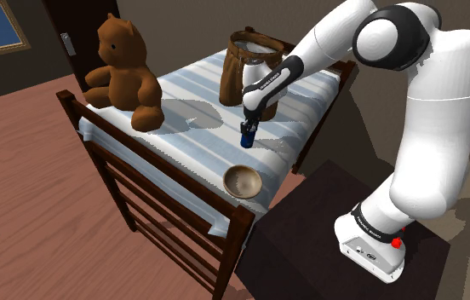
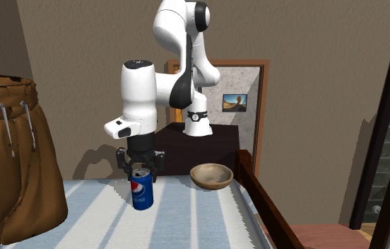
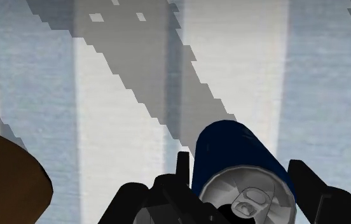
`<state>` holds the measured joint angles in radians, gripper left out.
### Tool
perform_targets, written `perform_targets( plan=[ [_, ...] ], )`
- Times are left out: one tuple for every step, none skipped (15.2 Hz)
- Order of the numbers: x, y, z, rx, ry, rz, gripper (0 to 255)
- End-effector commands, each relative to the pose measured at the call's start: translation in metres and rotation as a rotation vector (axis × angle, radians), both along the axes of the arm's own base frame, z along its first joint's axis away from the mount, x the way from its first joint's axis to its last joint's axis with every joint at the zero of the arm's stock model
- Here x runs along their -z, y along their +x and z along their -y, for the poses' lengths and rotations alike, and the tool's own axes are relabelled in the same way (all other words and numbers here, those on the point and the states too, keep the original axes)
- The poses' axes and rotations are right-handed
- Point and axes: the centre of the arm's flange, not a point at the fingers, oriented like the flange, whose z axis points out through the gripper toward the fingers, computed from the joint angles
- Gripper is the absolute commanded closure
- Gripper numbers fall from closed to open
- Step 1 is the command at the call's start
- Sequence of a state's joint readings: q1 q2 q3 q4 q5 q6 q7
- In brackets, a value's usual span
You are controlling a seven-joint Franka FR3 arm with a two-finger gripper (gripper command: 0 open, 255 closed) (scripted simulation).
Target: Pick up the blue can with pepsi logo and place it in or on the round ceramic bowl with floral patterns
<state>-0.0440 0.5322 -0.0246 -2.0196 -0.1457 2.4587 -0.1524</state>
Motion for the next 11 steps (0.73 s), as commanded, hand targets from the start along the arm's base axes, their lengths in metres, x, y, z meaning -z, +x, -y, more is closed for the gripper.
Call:
perform_targets(
  plan=[
    [0.0,0.0,0.0,0.0,0.0,-0.001,255],
    [0.001,0.0,0.0,0.0,0.0,-0.001,255],
    [0.001,0.0,0.0,0.0,0.0,-0.001,255],
    [0.001,0.0,0.0,0.0,0.0,-0.001,255],
    [0.001,0.0,0.0,0.0,0.0,-0.001,255],
    [0.001,0.0,0.0,0.0,0.0,-0.001,255],
    [0.0,0.0,0.0,0.0,0.0,-0.001,255],
    [-0.005,0.0,0.0,0.0,0.0,-0.001,255],
    [-0.01,0.0,0.0,0.0,0.0,-0.001,255],
    [-0.015,0.0,0.0,0.0,0.0,-0.001,255],
    [-0.021,0.0,0.0,0.0,0.0,-0.001,255]
  ],
)
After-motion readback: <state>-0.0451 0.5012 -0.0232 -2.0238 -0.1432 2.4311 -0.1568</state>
